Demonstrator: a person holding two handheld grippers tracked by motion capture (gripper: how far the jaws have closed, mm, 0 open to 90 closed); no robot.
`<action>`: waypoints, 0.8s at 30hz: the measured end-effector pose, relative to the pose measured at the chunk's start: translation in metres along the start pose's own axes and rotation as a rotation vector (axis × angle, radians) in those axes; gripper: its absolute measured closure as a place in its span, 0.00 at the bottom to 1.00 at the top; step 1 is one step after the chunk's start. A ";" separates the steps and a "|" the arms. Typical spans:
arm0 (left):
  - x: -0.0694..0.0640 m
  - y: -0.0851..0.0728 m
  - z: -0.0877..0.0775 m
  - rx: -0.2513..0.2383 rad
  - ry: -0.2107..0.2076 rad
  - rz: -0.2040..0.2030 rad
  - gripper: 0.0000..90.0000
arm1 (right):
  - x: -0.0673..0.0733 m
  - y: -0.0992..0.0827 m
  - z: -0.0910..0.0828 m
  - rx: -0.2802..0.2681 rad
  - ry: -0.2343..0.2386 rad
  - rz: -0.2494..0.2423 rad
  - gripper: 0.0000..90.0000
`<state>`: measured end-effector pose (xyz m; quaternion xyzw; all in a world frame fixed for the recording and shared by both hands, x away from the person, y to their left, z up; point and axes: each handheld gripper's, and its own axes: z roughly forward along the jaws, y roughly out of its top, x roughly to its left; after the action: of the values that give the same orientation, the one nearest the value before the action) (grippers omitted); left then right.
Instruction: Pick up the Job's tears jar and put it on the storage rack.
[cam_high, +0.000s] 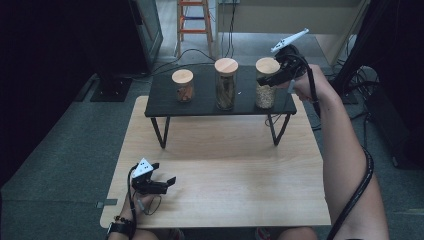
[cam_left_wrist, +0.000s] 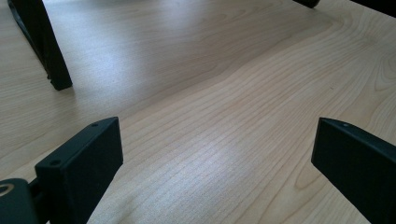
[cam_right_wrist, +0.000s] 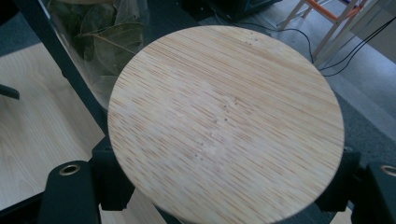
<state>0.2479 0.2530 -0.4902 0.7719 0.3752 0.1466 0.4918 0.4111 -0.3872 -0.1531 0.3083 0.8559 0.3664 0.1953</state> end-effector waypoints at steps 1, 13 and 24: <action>0.000 0.000 0.000 0.000 0.000 0.000 0.02 | -0.002 -0.003 0.000 -0.009 0.004 0.009 0.28; 0.000 0.000 0.000 0.001 0.002 0.001 0.02 | -0.009 -0.015 -0.002 -0.020 -0.003 0.042 0.26; 0.000 0.000 0.000 0.001 0.001 0.001 0.02 | 0.003 -0.004 -0.001 0.029 -0.051 0.033 0.23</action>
<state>0.2479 0.2528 -0.4902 0.7721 0.3753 0.1471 0.4913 0.4063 -0.3877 -0.1558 0.3346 0.8506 0.3492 0.2063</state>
